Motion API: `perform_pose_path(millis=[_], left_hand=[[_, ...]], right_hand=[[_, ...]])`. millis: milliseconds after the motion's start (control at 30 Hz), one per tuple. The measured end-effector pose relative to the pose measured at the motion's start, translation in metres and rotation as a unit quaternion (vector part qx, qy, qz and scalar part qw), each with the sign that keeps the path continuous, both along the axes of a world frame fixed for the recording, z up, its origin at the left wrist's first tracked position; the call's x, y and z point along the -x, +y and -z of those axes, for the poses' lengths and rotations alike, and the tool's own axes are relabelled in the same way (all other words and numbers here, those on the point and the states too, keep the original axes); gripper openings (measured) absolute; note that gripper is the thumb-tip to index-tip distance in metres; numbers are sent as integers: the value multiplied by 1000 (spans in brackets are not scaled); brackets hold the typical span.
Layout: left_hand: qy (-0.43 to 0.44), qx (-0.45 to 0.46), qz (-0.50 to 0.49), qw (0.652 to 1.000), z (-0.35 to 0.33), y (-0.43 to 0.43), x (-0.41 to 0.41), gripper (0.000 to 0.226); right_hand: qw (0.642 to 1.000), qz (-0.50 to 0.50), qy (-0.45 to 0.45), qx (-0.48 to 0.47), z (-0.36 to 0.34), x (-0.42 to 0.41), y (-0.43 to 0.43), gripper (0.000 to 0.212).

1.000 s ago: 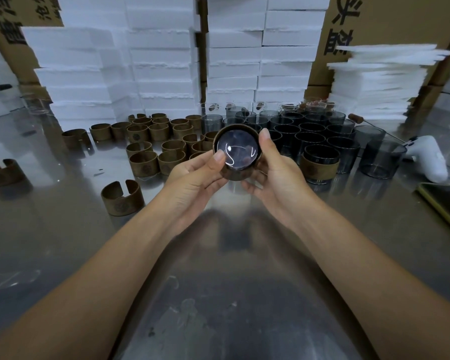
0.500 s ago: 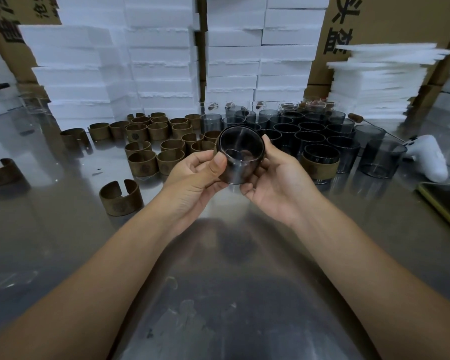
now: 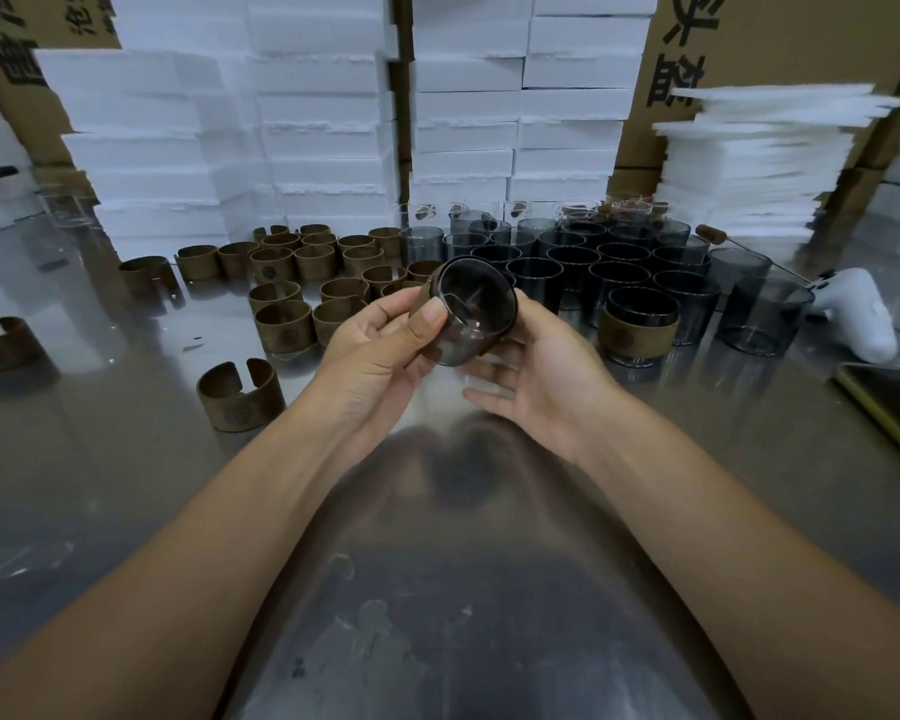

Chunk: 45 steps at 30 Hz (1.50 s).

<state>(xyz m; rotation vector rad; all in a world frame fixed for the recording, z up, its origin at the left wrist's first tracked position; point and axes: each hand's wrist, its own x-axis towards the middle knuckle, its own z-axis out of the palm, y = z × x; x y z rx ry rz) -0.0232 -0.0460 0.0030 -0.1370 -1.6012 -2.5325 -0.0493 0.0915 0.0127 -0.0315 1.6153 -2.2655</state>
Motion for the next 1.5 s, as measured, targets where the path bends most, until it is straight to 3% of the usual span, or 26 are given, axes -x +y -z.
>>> perform_pose_path(millis=[100, 200, 367, 500, 633, 833, 933, 1033, 1133, 1200, 1300, 1500], left_hand=[[11, 18, 1, 1000, 2, -1, 2, 60], [23, 95, 5, 995, 5, 0, 1, 63], [-16, 156, -48, 986, 4, 1, 1, 63], [-26, 149, 11, 988, 3, 2, 2, 54], [-14, 121, 11, 993, 2, 1, 0, 55], [7, 106, -7, 994, 1, 3, -1, 42], [-1, 105, -18, 994, 2, 3, -1, 39], [0, 111, -19, 994, 4, 2, 1, 41], [-5, 134, -14, 991, 6, 1, 2, 50], [-6, 141, -12, 990, 7, -1, 3, 38], [-14, 140, -10, 990, 7, -1, 6, 39], [-29, 149, -30, 988, 5, 1, 6, 29]], right_hand=[[999, -38, -32, -8, 0, -1, 1, 56], [998, -56, -34, 12, -2, -3, 1, 54], [997, 34, 34, 61, -5, 0, 2, 44], [990, 76, 104, 57, -3, 0, 1, 47], [985, 48, 162, 43, -1, -2, -2, 53], [988, 34, 142, 42, -2, 1, 3, 22], [989, 45, 136, 33, -2, 2, 4, 16], [985, 57, 164, -4, 2, 1, 1, 33], [966, 87, 230, -83, 8, -1, 0, 58], [952, 103, 262, -117, 10, -1, 1, 62], [925, 115, 309, -187, 14, 3, 3, 62], [820, 179, 409, -359, 21, 13, 13, 68]])
